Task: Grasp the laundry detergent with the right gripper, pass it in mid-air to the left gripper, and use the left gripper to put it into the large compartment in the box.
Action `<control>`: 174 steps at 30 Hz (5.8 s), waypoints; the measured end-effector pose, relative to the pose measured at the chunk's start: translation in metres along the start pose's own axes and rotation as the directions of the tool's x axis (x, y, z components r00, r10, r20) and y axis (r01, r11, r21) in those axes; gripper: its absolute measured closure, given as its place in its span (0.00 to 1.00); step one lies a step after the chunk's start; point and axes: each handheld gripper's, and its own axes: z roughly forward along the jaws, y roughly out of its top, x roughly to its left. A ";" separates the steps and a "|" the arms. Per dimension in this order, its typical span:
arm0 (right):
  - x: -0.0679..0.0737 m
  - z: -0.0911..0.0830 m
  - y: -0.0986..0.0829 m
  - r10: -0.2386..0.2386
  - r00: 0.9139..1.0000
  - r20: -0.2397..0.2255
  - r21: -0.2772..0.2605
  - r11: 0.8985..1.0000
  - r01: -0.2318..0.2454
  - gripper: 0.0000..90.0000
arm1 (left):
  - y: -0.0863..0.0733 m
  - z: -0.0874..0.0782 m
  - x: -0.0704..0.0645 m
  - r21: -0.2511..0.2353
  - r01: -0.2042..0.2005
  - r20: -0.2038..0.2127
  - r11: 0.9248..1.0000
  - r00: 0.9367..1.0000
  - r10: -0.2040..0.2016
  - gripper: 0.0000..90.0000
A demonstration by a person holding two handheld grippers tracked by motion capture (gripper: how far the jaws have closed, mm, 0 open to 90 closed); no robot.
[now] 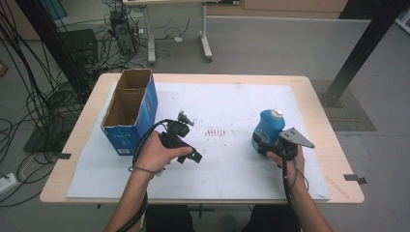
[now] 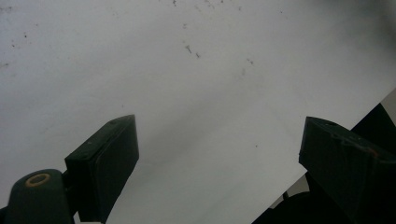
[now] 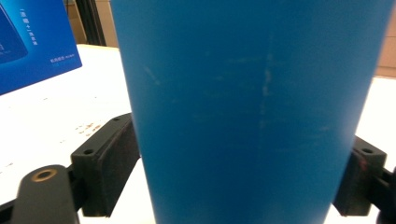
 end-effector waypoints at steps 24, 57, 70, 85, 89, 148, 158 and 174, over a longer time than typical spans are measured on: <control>0.000 -0.003 0.000 -0.012 1.000 0.028 -0.014 1.000 0.013 0.39 | 0.001 0.000 -0.002 -0.003 -0.003 0.005 1.000 1.000 0.003 0.14; 0.002 -0.003 0.000 -0.035 0.999 0.030 -0.018 0.999 0.035 0.49 | 0.000 -0.001 -0.001 -0.006 0.003 0.005 1.000 1.000 -0.003 0.14; 0.002 -0.003 0.000 -0.037 0.999 0.027 -0.021 0.999 0.038 0.49 | 0.002 -0.001 -0.002 -0.006 -0.003 0.003 1.000 1.000 0.003 0.14; 0.002 -0.003 -0.001 -0.038 0.999 0.030 -0.026 0.999 0.039 0.49 | 0.003 -0.001 -0.003 -0.008 -0.006 0.004 1.000 1.000 0.006 0.14; 0.002 -0.003 -0.001 -0.039 0.999 0.031 -0.027 0.999 0.039 0.49 | 0.003 0.000 -0.003 -0.006 -0.004 0.004 1.000 1.000 0.004 0.14; 0.002 -0.004 -0.001 -0.037 0.999 0.032 -0.028 0.999 0.038 0.49 | 0.008 -0.007 -0.007 -0.019 -0.019 -0.005 1.000 1.000 0.018 0.14; -0.001 -0.005 0.003 -0.022 1.000 0.010 -0.016 1.000 0.022 0.49 | 0.015 -0.016 -0.006 -0.022 -0.032 -0.018 0.999 0.999 0.032 0.14; -0.009 -0.008 0.044 -0.052 0.994 -0.093 0.031 0.998 0.055 0.49 | 0.041 -0.043 -0.008 -0.008 -0.102 -0.050 0.995 0.994 0.101 0.14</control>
